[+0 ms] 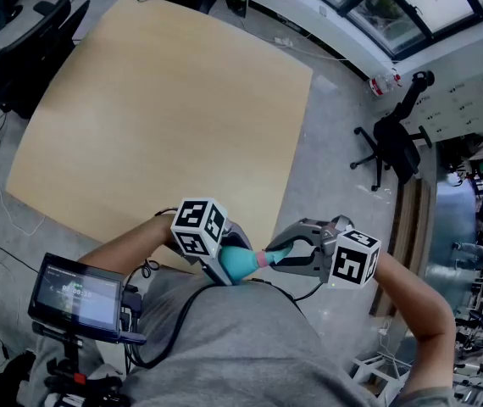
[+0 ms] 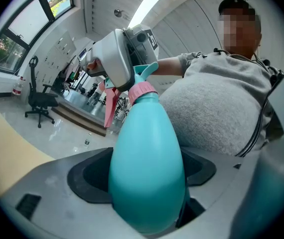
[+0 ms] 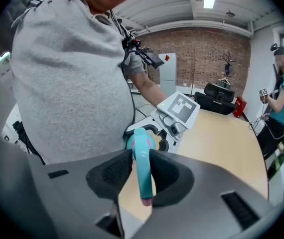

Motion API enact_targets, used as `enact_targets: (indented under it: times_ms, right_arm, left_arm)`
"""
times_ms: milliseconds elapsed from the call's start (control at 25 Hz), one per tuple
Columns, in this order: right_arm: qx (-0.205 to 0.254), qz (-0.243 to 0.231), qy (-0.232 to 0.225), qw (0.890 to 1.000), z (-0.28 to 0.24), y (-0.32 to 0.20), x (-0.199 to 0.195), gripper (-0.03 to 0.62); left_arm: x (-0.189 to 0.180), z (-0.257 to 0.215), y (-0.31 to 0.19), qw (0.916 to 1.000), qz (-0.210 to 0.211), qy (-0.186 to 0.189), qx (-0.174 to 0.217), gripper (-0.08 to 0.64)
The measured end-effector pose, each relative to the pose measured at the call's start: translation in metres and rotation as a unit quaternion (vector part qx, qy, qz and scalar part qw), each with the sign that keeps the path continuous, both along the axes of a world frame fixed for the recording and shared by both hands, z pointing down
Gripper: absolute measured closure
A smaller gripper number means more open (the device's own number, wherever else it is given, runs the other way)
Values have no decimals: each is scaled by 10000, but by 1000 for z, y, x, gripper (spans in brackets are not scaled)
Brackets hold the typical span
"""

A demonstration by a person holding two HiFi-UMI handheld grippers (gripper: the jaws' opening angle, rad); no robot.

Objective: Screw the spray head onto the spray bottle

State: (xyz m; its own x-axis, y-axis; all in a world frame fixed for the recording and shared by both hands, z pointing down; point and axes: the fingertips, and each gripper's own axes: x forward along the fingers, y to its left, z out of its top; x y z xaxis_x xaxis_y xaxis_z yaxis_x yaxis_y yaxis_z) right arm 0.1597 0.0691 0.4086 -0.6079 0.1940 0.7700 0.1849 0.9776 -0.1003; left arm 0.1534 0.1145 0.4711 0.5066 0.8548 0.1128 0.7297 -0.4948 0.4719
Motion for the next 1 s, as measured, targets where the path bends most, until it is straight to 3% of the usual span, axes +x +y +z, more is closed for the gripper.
enact_targets:
  times_ms: [120, 240, 560, 880, 1000]
  right_arm:
    - [209, -85, 229, 9995, -1, 1, -1, 485]
    - [661, -426, 733, 9942, 0, 2, -1, 486]
    - [1706, -1788, 1814, 9518, 3, 7, -3, 485]
    - [1948, -2243, 1463, 9436, 2, 6, -5, 485]
    - [1709, -2000, 1399, 9546, 1, 9, -6, 485]
  left_arm:
    - [0, 1, 0, 9999, 25, -100, -27, 170]
    - [-1, 3, 0, 9997, 89, -205, -35, 170]
    - [-3, 5, 6, 9985, 365, -409, -50, 170]
    - [-2, 2, 5, 9993, 277, -227, -148, 170]
    - [-3, 2, 7, 9994, 287, -161, -85, 172]
